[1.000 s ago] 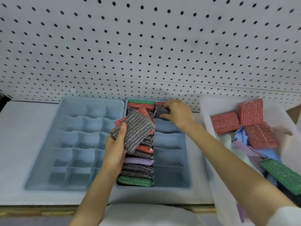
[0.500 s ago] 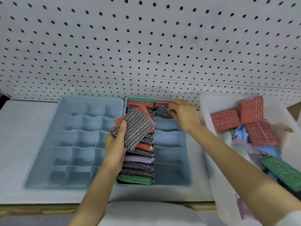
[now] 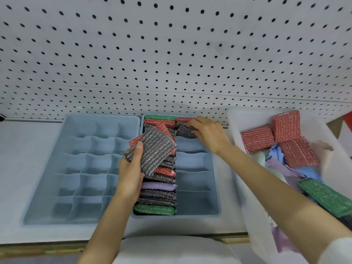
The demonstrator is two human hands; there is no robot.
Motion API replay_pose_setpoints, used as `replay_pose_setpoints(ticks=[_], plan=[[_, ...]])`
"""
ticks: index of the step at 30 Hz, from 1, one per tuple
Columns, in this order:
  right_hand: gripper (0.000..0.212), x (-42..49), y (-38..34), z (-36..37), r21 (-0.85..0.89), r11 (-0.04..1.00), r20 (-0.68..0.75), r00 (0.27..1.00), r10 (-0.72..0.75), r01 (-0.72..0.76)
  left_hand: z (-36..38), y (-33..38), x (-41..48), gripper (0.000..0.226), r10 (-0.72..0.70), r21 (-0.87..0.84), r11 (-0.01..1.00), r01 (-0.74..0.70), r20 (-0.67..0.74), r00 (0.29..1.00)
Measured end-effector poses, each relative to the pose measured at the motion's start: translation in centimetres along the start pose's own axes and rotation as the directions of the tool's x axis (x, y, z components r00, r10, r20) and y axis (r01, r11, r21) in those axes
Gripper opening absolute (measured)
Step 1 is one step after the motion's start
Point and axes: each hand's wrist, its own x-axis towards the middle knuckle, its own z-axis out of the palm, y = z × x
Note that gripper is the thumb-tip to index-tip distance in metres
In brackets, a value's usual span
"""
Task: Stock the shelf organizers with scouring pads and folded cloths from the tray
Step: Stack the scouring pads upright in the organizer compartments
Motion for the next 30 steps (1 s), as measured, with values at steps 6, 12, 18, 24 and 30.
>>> replay_pose_setpoints(ticks=[6,12,18,24,30], plan=[[0.043,1.1,0.2,-0.7,-0.066,0.994,0.011,0.997,-0.083,0.083,-0.1,-0.1,-0.1,0.026,0.001,0.004,1.0,-0.001,-0.005,1.0],[0.025,0.2,0.0,-0.5,0.062,0.997,0.03,0.999,0.042,-0.044,-0.1,-0.1,-0.1,0.028,-0.014,0.003,1.0,0.014,0.002,1.0],[0.034,-0.2,-0.6,0.2,0.006,1.0,0.013,1.0,0.012,-0.012,-0.1,0.0,0.0,0.02,-0.02,0.002,1.0,0.02,-0.012,1.0],[0.038,0.5,-0.1,-0.4,-0.065,0.995,-0.035,0.996,-0.081,0.078,-0.1,0.0,0.0,0.021,-0.015,0.007,1.0,0.015,-0.005,1.0],[0.034,0.4,-0.1,1.0,-0.107,0.986,-0.044,0.99,-0.133,0.127,-0.2,-0.1,0.2,0.024,0.0,0.024,1.0,0.0,0.014,1.0]])
